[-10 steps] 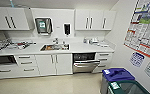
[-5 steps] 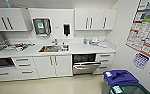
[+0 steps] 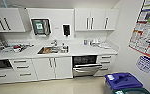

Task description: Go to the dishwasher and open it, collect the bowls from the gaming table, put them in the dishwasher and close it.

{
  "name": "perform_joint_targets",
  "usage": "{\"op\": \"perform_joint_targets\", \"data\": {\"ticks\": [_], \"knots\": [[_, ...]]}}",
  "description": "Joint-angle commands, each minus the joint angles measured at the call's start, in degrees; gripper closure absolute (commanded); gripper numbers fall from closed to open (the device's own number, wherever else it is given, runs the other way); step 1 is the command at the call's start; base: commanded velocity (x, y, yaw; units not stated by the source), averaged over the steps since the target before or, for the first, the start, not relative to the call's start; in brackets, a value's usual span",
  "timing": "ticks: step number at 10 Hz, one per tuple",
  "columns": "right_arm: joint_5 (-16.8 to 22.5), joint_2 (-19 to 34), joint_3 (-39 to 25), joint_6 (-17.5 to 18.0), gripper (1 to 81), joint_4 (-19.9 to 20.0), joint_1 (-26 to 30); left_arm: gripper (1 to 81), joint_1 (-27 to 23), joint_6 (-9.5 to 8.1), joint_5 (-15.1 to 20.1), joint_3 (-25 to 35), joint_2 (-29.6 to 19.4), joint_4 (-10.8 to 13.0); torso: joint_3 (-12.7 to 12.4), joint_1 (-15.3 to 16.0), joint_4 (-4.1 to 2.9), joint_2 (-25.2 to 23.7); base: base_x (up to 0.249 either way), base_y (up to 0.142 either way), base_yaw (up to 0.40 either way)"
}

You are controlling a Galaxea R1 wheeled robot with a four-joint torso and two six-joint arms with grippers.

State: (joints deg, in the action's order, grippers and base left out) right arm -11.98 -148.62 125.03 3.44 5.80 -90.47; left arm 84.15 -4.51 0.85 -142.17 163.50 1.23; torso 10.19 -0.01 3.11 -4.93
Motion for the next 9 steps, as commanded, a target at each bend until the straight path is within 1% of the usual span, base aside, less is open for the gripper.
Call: {"op": "perform_joint_targets", "data": {"ticks": [1,9], "knots": [[3.1,1.8,-0.4,-0.1,81.1,-0.4,1.8,81.1,-2.4,0.20,3.4,0.5,-0.7,-0.4,0.0,0.0,0.00,0.0,0.138,0.000,0.000],[3.3,1.7,-0.4,-0.1,81.1,-0.4,2.1,81.1,-2.4,0.20,3.4,0.5,-0.9,-0.4,0.0,0.0,0.00,0.0,0.138,0.000,0.000]]}}
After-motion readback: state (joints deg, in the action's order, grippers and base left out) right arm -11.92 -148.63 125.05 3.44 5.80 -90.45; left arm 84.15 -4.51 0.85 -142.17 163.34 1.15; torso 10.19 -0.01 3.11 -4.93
